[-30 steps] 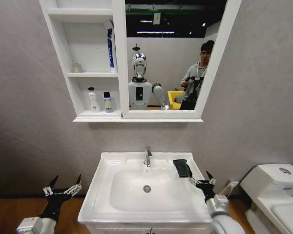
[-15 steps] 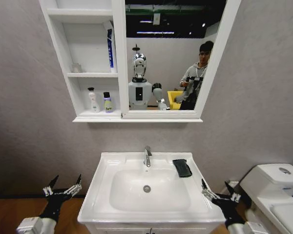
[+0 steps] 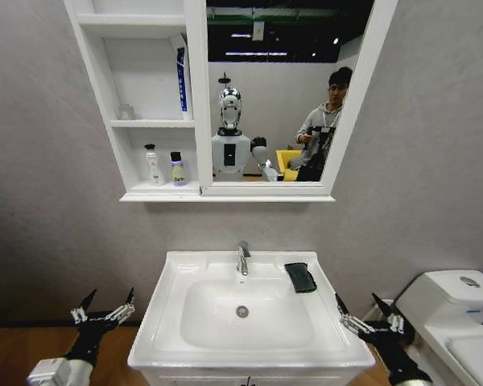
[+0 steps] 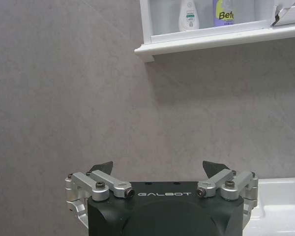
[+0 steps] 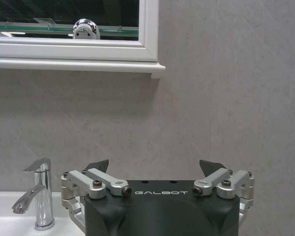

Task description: Move facial cleanser and shampoo from washbasin to cabinet, then wipe washbasin with towel.

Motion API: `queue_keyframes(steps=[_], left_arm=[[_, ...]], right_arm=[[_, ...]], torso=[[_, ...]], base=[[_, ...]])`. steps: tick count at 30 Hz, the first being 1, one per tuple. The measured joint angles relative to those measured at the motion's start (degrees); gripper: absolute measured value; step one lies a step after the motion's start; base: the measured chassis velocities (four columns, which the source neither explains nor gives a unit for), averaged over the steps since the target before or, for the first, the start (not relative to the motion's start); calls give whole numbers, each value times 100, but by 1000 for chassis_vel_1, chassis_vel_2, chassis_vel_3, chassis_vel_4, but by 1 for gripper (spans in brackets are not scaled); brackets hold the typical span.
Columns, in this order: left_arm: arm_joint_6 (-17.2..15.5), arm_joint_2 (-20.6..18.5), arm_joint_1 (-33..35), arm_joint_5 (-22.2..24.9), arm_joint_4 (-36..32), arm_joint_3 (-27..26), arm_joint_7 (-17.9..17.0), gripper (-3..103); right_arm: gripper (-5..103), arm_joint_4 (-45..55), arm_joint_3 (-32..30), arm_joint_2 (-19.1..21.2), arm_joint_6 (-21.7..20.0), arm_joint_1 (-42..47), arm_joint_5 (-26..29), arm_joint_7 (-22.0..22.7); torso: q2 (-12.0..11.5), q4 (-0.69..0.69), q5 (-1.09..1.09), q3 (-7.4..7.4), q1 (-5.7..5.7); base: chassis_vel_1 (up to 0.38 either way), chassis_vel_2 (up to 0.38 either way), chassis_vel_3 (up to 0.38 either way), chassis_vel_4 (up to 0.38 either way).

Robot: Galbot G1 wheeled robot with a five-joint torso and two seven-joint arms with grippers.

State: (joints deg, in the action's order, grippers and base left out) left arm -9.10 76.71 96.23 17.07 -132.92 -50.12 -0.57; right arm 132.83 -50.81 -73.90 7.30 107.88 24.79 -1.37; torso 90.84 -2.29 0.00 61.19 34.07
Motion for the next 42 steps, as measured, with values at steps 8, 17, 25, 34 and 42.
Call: queue_keyframes(steps=[8,17,25,34,42], left_arm=[[0,0,0,0,0,0,0,100],[0,0,0,0,0,0,0,100],[0,0,0,0,0,0,0,100],[0,0,0,0,0,0,0,100],[0,0,0,0,0,0,0,100]], right_arm=[[100,82,103,-112,56,91,-162,167],[100,82,111,-112,57,87,-168,180],[100,81,115,-109,56,83,-168,184],[100,78,115,-108,54,80,-167,186],[100,75,116,-106,52,77,-166,186]], torso=[[0,0,0,0,0],[0,0,0,0,0],[0,0,0,0,0],[0,0,0,0,0],[0,0,0,0,1]], base=[[0,0,0,0],[0,0,0,0],[0,0,0,0],[0,0,0,0],[0,0,0,0]])
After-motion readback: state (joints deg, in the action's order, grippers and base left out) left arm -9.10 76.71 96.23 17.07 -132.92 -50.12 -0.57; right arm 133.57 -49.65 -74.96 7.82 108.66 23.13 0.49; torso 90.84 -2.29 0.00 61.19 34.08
